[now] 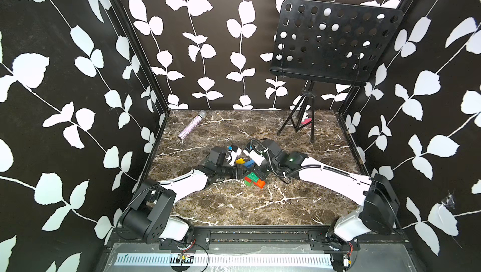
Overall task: Assemble the letter r with lego
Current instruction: Assemble the lego brick with the lego brick, then pick up the lego brick from the center of the board.
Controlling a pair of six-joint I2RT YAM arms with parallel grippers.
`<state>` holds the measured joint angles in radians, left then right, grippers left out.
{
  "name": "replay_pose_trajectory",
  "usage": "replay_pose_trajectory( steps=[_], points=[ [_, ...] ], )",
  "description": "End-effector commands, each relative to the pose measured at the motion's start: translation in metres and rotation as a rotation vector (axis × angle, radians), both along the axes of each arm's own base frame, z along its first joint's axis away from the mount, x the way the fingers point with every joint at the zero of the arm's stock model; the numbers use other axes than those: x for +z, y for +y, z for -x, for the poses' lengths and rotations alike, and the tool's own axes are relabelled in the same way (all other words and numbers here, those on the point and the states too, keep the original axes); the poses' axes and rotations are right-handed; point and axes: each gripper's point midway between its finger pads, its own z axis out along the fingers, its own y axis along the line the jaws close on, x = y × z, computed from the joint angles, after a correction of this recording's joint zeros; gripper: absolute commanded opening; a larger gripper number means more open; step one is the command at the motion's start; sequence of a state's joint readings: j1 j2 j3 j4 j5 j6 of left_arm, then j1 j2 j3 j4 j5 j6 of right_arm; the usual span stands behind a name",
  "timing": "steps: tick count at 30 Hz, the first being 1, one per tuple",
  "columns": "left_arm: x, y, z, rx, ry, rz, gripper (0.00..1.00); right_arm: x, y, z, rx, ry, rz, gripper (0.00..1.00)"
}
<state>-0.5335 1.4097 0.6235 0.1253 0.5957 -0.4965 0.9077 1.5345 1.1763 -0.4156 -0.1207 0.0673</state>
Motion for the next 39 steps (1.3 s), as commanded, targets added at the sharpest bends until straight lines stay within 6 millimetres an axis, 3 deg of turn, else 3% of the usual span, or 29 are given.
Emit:
replay_pose_trajectory(
  steps=[1,8,19,25,30,36,39],
  points=[
    [-0.024,0.019,0.01,0.043,0.062,-0.12,0.47,0.015,0.001,0.001,0.009,-0.024,-0.052,0.28],
    [-0.001,0.029,0.008,0.096,-0.003,-0.117,0.5,0.012,0.001,0.003,0.012,-0.021,-0.06,0.28],
    [0.014,0.028,-0.003,0.126,-0.062,-0.103,0.6,0.007,0.007,0.004,0.029,0.002,-0.071,0.24],
    [0.06,0.065,-0.027,0.361,-0.255,-0.113,0.66,0.001,0.016,0.007,0.064,0.03,-0.069,0.18],
    [0.097,0.092,-0.031,0.503,-0.379,-0.083,0.71,-0.002,0.02,0.005,0.068,0.029,-0.073,0.16],
    [0.089,0.098,-0.027,0.507,-0.356,-0.12,0.72,-0.011,0.019,0.004,0.055,0.036,-0.062,0.14],
    [0.078,0.098,-0.026,0.506,-0.332,-0.123,0.72,-0.004,0.011,0.003,0.027,0.009,-0.067,0.14]
  ],
)
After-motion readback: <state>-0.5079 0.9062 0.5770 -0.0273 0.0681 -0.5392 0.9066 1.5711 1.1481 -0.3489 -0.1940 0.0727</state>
